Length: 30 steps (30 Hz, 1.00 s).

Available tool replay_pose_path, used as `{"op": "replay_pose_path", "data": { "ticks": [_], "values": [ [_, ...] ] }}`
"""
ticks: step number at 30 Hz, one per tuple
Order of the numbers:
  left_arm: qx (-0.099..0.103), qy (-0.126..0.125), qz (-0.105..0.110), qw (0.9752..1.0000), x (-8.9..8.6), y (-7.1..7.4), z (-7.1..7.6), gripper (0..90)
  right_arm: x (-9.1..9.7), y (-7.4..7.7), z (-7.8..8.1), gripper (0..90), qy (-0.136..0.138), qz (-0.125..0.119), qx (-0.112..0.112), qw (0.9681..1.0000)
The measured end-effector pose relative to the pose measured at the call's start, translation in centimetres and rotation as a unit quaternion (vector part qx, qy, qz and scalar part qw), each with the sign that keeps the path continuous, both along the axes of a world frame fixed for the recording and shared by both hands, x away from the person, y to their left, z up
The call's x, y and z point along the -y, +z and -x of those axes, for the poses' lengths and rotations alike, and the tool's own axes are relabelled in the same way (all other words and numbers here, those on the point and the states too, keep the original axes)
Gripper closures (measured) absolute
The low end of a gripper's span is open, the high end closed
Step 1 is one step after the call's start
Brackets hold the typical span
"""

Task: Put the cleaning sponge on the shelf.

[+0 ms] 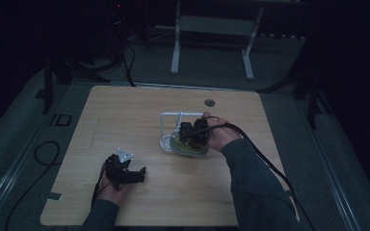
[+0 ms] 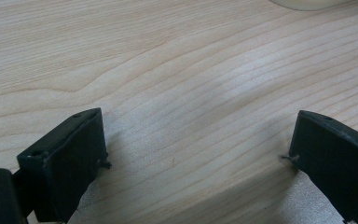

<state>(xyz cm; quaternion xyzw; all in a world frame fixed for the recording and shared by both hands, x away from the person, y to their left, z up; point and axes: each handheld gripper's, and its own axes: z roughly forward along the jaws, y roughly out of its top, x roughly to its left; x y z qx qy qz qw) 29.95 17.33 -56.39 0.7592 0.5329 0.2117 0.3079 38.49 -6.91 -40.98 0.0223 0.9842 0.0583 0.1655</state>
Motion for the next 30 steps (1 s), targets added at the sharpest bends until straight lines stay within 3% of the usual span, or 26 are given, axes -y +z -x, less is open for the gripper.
{"op": "replay_pose_path", "data": {
  "ticks": [14, 30],
  "values": [
    [0.0, 0.0, 0.0, 1.0, 0.0, 0.0, 0.0, 3.8, -1.4, -0.2, 0.0, 71.6, 0.02, 0.012, 0.002, 0.9997],
    [0.0, 0.0, 0.0, 1.0, 0.0, 0.0, 0.0, 3.8, -2.3, -1.0, -0.7, 71.6, 0.02, 0.035, 0.012, 0.9991]
  ]
}}
